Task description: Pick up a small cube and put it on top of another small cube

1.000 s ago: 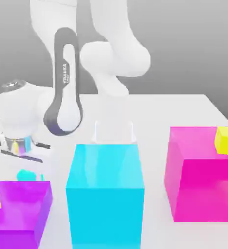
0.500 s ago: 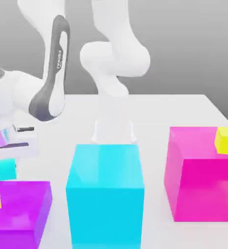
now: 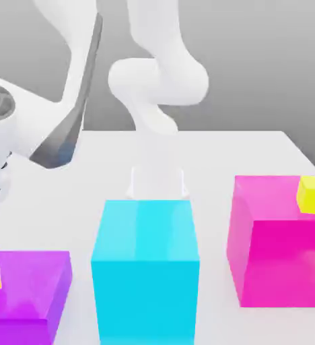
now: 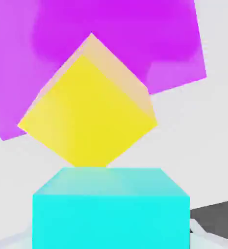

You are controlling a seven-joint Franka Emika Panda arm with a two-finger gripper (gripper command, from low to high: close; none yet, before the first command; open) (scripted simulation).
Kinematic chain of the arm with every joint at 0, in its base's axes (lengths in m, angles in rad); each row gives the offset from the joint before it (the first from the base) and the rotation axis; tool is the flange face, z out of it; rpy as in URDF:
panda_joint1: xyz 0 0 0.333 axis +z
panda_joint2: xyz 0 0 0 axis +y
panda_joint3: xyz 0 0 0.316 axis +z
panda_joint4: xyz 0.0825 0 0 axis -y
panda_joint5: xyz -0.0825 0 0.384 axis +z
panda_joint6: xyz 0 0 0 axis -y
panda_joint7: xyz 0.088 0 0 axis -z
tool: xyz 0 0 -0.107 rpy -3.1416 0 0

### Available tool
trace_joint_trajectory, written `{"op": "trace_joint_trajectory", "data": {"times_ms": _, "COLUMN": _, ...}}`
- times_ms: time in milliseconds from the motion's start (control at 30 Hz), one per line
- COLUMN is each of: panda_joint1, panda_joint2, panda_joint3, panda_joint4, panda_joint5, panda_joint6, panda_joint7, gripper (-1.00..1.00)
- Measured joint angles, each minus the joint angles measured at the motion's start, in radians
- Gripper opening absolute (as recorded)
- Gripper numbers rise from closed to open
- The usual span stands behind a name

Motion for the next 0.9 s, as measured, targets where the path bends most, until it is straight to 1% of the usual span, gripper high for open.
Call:
{"op": "trace_joint_trajectory", "data": {"times_ms": 233, "panda_joint1": 0.213, "panda_joint2": -0.132, "panda_joint3": 0.125, "panda_joint4": -0.004, "panda_joint5": 0.185, "panda_joint6": -0.133, "panda_joint7": 0.296, "gripper": -1.00}}
{"op": "trace_joint_trajectory", "data": {"times_ms": 333, "panda_joint1": 0.174, "panda_joint2": -0.182, "panda_joint3": 0.188, "panda_joint4": -0.009, "panda_joint5": 0.264, "panda_joint6": -0.177, "panda_joint7": 0.408, "gripper": -1.00}}
{"op": "trace_joint_trajectory", "data": {"times_ms": 367, "panda_joint1": 0.192, "panda_joint2": -0.196, "panda_joint3": 0.212, "panda_joint4": -0.012, "panda_joint5": 0.286, "panda_joint6": -0.188, "panda_joint7": 0.434, "gripper": -1.00}}
{"op": "trace_joint_trajectory", "data": {"times_ms": 400, "panda_joint1": 0.239, "panda_joint2": -0.211, "panda_joint3": 0.237, "panda_joint4": -0.015, "panda_joint5": 0.311, "panda_joint6": -0.200, "panda_joint7": 0.464, "gripper": -1.00}}
{"op": "trace_joint_trajectory", "data": {"times_ms": 500, "panda_joint1": 0.362, "panda_joint2": -0.272, "panda_joint3": 0.309, "panda_joint4": -0.017, "panda_joint5": 0.423, "panda_joint6": -0.250, "panda_joint7": 0.608, "gripper": -1.00}}
{"op": "trace_joint_trajectory", "data": {"times_ms": 767, "panda_joint1": 0.532, "panda_joint2": -0.420, "panda_joint3": 0.475, "panda_joint4": -0.033, "panda_joint5": 0.716, "panda_joint6": -0.353, "panda_joint7": 0.922, "gripper": -1.00}}
{"op": "trace_joint_trajectory", "data": {"times_ms": 833, "panda_joint1": 0.551, "panda_joint2": -0.421, "panda_joint3": 0.497, "panda_joint4": -0.064, "panda_joint5": 0.756, "panda_joint6": -0.320, "panda_joint7": 0.962, "gripper": -1.00}}
{"op": "trace_joint_trajectory", "data": {"times_ms": 900, "panda_joint1": 0.556, "panda_joint2": -0.394, "panda_joint3": 0.508, "panda_joint4": -0.110, "panda_joint5": 0.762, "panda_joint6": -0.246, "panda_joint7": 0.975, "gripper": -1.00}}
